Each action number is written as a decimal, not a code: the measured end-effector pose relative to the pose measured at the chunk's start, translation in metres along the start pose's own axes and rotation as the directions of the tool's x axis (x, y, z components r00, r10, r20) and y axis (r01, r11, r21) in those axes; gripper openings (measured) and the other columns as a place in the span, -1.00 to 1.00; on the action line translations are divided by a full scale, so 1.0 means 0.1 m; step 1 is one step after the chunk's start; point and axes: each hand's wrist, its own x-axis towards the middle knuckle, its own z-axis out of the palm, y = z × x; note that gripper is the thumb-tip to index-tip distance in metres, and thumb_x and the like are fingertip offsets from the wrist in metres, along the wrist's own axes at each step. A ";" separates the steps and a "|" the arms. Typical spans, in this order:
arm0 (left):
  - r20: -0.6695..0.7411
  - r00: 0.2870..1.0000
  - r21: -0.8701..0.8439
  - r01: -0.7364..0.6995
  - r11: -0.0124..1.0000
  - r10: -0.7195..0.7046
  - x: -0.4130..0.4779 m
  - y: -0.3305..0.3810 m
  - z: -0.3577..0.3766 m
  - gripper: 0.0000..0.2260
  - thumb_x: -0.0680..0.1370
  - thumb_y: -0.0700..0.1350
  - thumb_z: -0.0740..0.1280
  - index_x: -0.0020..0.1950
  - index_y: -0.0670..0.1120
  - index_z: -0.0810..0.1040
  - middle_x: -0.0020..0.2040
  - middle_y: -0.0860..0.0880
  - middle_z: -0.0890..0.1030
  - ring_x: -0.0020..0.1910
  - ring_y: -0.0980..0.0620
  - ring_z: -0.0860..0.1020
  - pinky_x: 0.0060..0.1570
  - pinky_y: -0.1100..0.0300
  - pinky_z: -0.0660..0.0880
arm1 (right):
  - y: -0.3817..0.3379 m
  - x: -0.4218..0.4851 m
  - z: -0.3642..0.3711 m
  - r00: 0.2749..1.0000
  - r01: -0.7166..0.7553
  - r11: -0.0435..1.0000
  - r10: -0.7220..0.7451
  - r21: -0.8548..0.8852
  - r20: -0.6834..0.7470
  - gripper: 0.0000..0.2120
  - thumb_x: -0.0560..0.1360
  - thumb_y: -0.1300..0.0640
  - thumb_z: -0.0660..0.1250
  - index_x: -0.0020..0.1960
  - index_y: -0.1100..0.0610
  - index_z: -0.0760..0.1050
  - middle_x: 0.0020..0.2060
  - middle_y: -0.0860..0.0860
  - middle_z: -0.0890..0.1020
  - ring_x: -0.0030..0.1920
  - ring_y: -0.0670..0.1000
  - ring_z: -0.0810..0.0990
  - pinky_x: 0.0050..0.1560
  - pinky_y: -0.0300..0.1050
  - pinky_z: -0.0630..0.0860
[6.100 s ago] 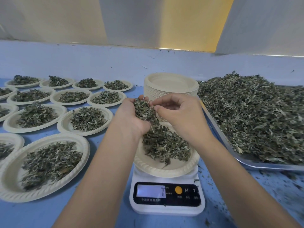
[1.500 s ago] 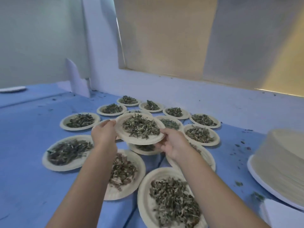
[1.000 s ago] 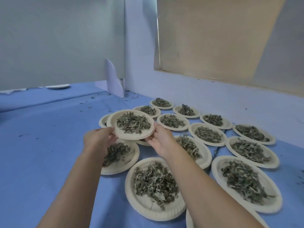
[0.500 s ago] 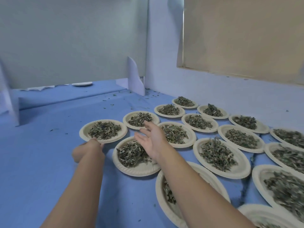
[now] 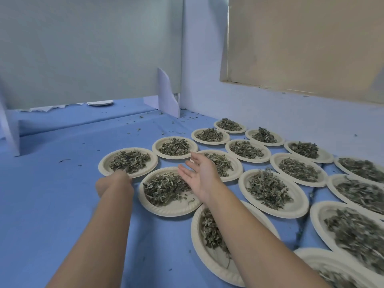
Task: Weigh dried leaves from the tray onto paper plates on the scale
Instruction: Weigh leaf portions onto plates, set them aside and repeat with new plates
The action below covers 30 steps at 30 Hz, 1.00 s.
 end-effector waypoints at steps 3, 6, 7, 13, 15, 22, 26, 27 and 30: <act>0.020 1.000 0.027 -0.010 1.000 0.009 -0.21 0.02 0.05 -0.62 0.55 -0.23 0.27 0.36 -0.21 0.35 0.28 -0.15 0.48 0.04 -0.03 0.45 -0.06 0.14 0.38 | -0.09 -0.09 -0.06 1.000 0.006 1.000 -0.006 0.011 -0.013 -0.63 0.61 0.19 0.19 0.39 0.27 0.31 0.38 0.25 0.35 0.28 0.24 0.46 0.14 0.00 0.48; 0.080 0.994 0.052 -0.073 0.996 0.069 -0.54 -0.04 0.15 -0.62 0.60 -0.16 0.19 0.42 -0.20 0.32 0.39 -0.16 0.39 0.26 -0.13 0.45 0.04 0.05 0.39 | -0.23 -0.22 -0.18 0.999 0.028 1.000 -0.028 0.008 -0.016 -0.63 0.62 0.19 0.17 0.40 0.27 0.30 0.38 0.24 0.37 0.28 0.23 0.47 0.13 -0.02 0.47; 0.102 0.992 0.036 -0.080 0.996 0.076 -0.67 -0.05 0.19 -0.64 0.61 -0.16 0.17 0.40 -0.20 0.33 0.39 -0.17 0.38 0.30 -0.15 0.43 0.08 0.05 0.40 | -0.29 -0.27 -0.23 0.999 0.040 0.999 -0.040 0.007 -0.018 -0.65 0.62 0.19 0.16 0.38 0.28 0.31 0.36 0.24 0.40 0.26 0.22 0.48 0.13 -0.02 0.47; 0.459 0.887 -0.166 0.018 0.986 0.061 -1.70 -0.46 0.54 -0.88 0.59 -0.30 0.19 0.02 -0.26 0.50 -0.07 -0.16 0.60 -0.26 0.05 0.56 -0.34 0.36 0.49 | -0.69 -0.70 -0.77 0.985 0.156 0.987 -0.157 -0.029 -0.076 -0.90 0.61 0.31 0.12 0.06 0.27 0.40 -0.06 0.21 0.64 -0.12 0.09 0.63 -0.03 -0.11 0.57; 0.602 0.797 -0.081 0.002 0.997 0.047 -2.11 -0.70 0.63 -0.88 0.58 -0.31 0.22 -0.14 -0.23 0.50 -0.27 -0.09 0.55 -0.37 0.09 0.49 -0.42 0.36 0.45 | -0.83 -0.88 -1.03 0.968 0.219 0.975 -0.221 -0.028 -0.122 -0.85 0.60 0.33 0.12 0.14 0.30 0.38 -0.19 0.16 0.63 -0.21 0.05 0.63 -0.13 -0.16 0.60; 0.852 0.511 0.117 0.024 0.993 -0.112 -3.52 -1.49 0.74 -0.81 0.53 -0.32 0.21 -0.25 -0.17 0.51 -0.40 -0.04 0.56 -0.53 0.13 0.47 -0.53 0.35 0.36 | -1.45 -1.80 -1.96 0.823 0.415 0.878 -0.474 -0.239 -0.314 -0.80 0.54 0.42 0.15 0.11 0.29 0.46 -0.27 0.14 0.59 -0.32 0.00 0.57 -0.25 -0.24 0.55; 0.913 0.372 0.144 0.094 0.985 -0.169 -4.21 -1.87 0.63 -0.79 0.54 -0.35 0.17 -0.23 -0.18 0.51 -0.49 0.00 0.55 -0.61 0.18 0.47 -0.60 0.41 0.34 | -1.70 -2.37 -2.47 0.580 0.369 0.621 -0.735 -0.691 -0.351 -0.84 0.51 0.35 0.23 0.01 0.18 0.51 -0.21 0.10 0.63 -0.20 0.05 0.62 -0.05 -0.08 0.57; 0.922 0.340 0.160 0.097 0.982 -0.183 -4.34 -1.95 0.59 -0.80 0.54 -0.34 0.17 -0.20 -0.16 0.52 -0.46 0.01 0.57 -0.57 0.18 0.49 -0.58 0.41 0.36 | -1.74 -2.51 -2.59 0.472 0.285 0.464 -0.829 -0.839 -0.299 -0.84 0.50 0.31 0.25 0.03 0.15 0.53 -0.17 0.03 0.63 -0.14 0.01 0.61 -0.02 -0.10 0.55; 0.942 0.267 0.197 0.055 0.979 -0.204 -4.63 -2.15 0.45 -0.83 0.55 -0.27 0.20 -0.17 -0.13 0.55 -0.37 0.03 0.61 -0.45 0.15 0.53 -0.43 0.37 0.40 | -1.83 -2.95 -2.92 0.233 -0.015 -0.006 -0.972 -1.000 0.002 -0.79 0.53 0.26 0.25 0.13 0.16 0.55 -0.02 -0.02 0.60 0.04 -0.02 0.54 0.03 -0.16 0.44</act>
